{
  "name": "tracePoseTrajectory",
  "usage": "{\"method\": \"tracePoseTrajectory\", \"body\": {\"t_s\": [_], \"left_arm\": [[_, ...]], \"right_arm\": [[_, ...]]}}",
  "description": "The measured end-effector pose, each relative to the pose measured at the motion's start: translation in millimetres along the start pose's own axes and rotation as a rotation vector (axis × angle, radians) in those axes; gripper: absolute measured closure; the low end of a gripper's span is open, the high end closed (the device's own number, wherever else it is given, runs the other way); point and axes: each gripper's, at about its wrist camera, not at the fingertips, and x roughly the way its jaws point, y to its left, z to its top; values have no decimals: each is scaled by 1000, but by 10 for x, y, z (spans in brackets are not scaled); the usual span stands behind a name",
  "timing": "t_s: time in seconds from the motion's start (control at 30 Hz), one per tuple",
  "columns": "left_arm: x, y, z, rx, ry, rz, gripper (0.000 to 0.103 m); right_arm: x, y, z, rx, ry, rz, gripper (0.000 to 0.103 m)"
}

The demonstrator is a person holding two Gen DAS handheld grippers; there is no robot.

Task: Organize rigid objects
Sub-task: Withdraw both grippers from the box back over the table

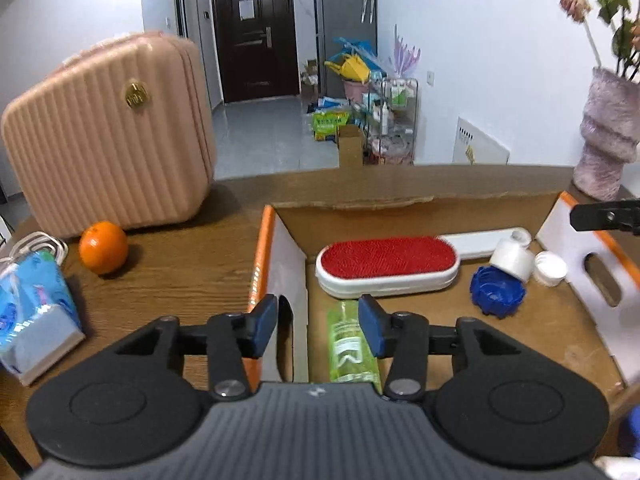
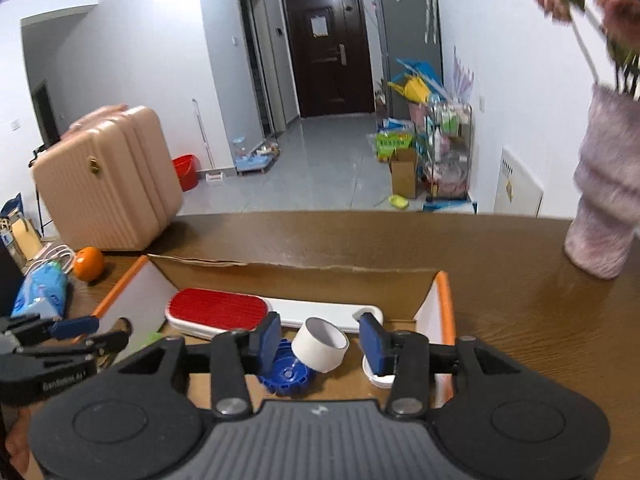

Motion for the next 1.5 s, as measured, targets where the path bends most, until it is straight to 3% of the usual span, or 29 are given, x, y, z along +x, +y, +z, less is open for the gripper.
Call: {"method": "tracePoseTrajectory", "body": {"t_s": [0.17,0.3,0.37,0.43,0.53,0.63,0.77,0.9,1.07,1.17,1.33,1.5], "left_arm": [[-558,10,78,17,-70,-18,52],[-1102,26,-74,26,-140,-42,51],[-1366,23,-253,26,-170,-62,50],[-1642,-2,-469,27,-201,-70,38],[-2049,-72,-849,46,-268,-93,30],[-2320,-201,-1265,87,-272,-108,29],[-2643,-325,-1734,122,-294,-133,20],[-2971,-343,-2136,96,-342,-162,15],[-3093,-328,-2583,78,-284,-190,15],[-3164,-306,-2779,80,-274,-205,14],[-3169,-328,-2834,74,-253,-214,14],[-3084,-372,-2803,81,-243,-218,12]], "right_arm": [[-582,90,-71,-53,-69,-47,53],[-1112,232,-345,-107,-150,-86,52],[-1392,336,-562,-128,-196,-96,52],[-1684,413,-796,-140,-246,-82,49],[-2030,487,-1187,-83,-327,-8,44],[-2231,550,-1570,-11,-335,37,44],[-2482,782,-2071,-37,-351,24,44],[-2720,964,-2502,-52,-366,18,42],[-2948,1033,-3039,-8,-369,86,40],[-3035,1110,-3246,-28,-368,78,39],[-3027,1134,-3342,-21,-337,27,39],[-2966,1034,-3331,16,-339,57,39]]}}
